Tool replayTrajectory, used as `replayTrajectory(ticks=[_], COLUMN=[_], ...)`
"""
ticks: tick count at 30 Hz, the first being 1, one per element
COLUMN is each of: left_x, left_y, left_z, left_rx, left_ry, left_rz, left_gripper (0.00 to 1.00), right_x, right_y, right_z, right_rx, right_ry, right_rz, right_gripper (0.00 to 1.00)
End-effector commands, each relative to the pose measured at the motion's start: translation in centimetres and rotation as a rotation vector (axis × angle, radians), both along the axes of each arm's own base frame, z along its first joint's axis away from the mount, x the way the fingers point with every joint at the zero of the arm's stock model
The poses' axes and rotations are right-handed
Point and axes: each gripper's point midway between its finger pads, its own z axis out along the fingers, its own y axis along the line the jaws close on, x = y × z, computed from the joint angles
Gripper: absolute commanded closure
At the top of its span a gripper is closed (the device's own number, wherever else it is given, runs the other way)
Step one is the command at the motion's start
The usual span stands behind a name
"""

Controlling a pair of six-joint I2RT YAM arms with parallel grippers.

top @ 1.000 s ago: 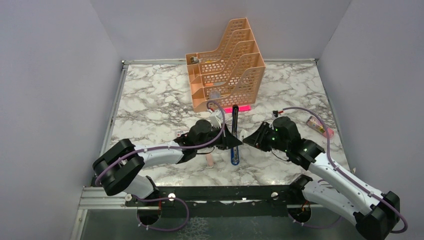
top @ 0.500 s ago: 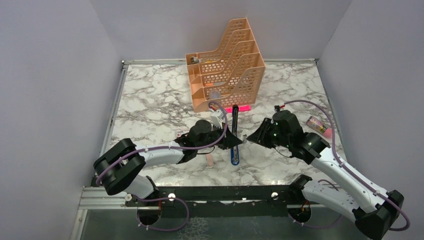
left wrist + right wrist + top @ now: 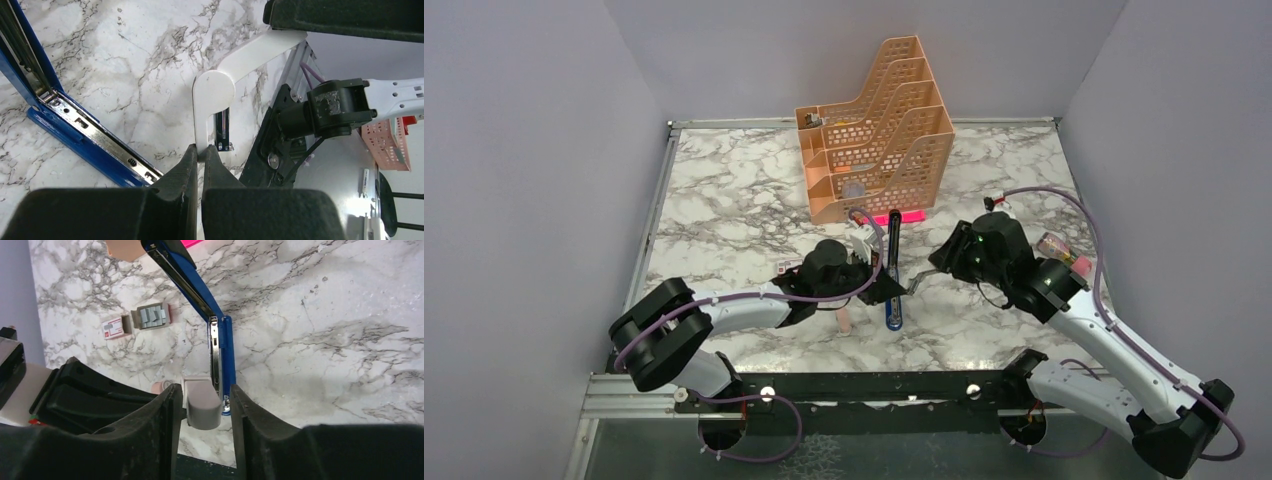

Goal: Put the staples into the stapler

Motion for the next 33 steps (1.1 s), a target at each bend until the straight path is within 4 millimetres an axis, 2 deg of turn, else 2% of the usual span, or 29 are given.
replayTrajectory(ticks=[1,3,7,13,16,24,25,28,29,31,33], left_x=[-0.7,-0.3,0.2,0.2,0.2,0.0,0.1,0.7,0.9,1.5,2.1], left_y=[-0.4,-0.7,-1.1,-1.4,-1.4,-1.4,-1.2,-0.2,0.3,1.5,2.6], left_z=[1.9,2.0,2.3,2.4,2.2,1.3,1.1,0.4,0.2,-0.1,-0.1], left_rx=[-0.036,-0.047,-0.065,-0.072,-0.071,-0.060,-0.056,-0.041,-0.034,-0.024,-0.008], left_ry=[-0.019,0.019,0.056,0.063,0.069,0.089,0.092,0.089,0.090,0.089,0.081], left_rz=[-0.046,-0.018,0.012,0.008,0.008,0.005,0.015,0.077,0.108,0.156,0.199], left_gripper=[1.00,1.00,1.00,1.00,1.00,0.99,0.94,0.62,0.54,0.42,0.39], right_x=[1.2,0.8,0.0,-0.5,-0.5,0.4,0.5,1.1,1.3,1.6,1.7], right_y=[0.3,1.2,2.2,3.2,3.6,3.8,3.7,2.6,2.1,1.2,0.4], right_z=[0.2,-0.5,-2.0,-3.8,-4.5,-5.4,-5.5,-5.9,-6.2,-7.1,-8.3], right_rx=[0.010,0.040,0.074,0.117,0.141,0.151,0.136,0.040,-0.004,-0.106,-0.204], right_ry=[-0.054,-0.032,0.014,0.054,0.066,0.063,0.064,0.073,0.079,0.098,0.139], right_rz=[-0.006,0.029,0.078,0.101,0.101,0.068,0.064,0.040,0.034,0.039,0.048], right_gripper=[0.51,0.40,0.30,0.29,0.35,0.62,0.65,0.67,0.67,0.67,0.67])
